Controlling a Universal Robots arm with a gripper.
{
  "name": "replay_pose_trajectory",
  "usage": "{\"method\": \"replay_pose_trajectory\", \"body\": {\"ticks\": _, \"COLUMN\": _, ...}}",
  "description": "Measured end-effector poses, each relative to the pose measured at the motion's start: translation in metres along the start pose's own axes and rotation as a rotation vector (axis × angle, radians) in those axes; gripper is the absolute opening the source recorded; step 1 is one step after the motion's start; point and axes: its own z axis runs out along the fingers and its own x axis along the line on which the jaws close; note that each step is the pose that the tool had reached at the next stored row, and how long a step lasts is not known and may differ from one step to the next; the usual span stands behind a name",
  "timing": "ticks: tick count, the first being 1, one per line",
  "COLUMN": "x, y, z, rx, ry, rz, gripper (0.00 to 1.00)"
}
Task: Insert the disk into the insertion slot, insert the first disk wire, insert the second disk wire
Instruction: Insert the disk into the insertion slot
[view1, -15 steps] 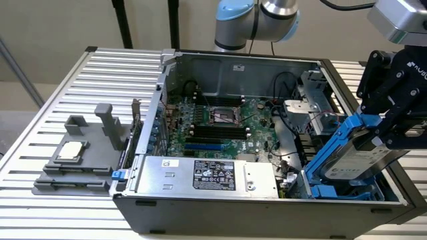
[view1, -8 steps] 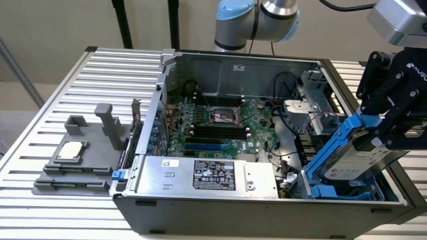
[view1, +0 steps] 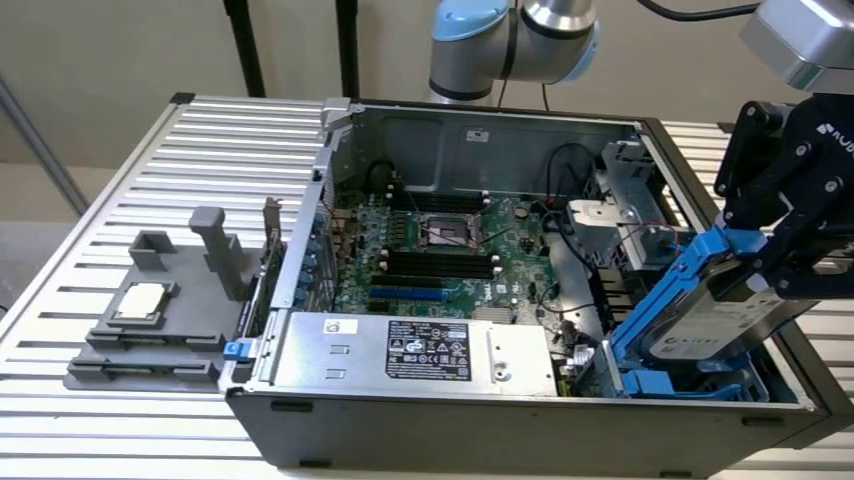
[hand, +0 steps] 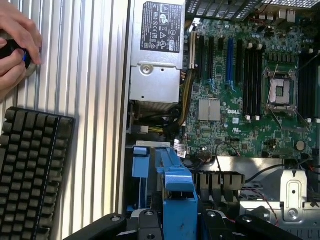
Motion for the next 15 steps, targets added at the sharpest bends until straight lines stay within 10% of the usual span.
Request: {"method": "replay_pose_trajectory", "body": {"ticks": 15, "x": 0.002, "y": 0.0002, "z": 0.0008, "rx": 0.0104, "ry": 0.0012, "rz": -0.023, "gripper": 0.33}}
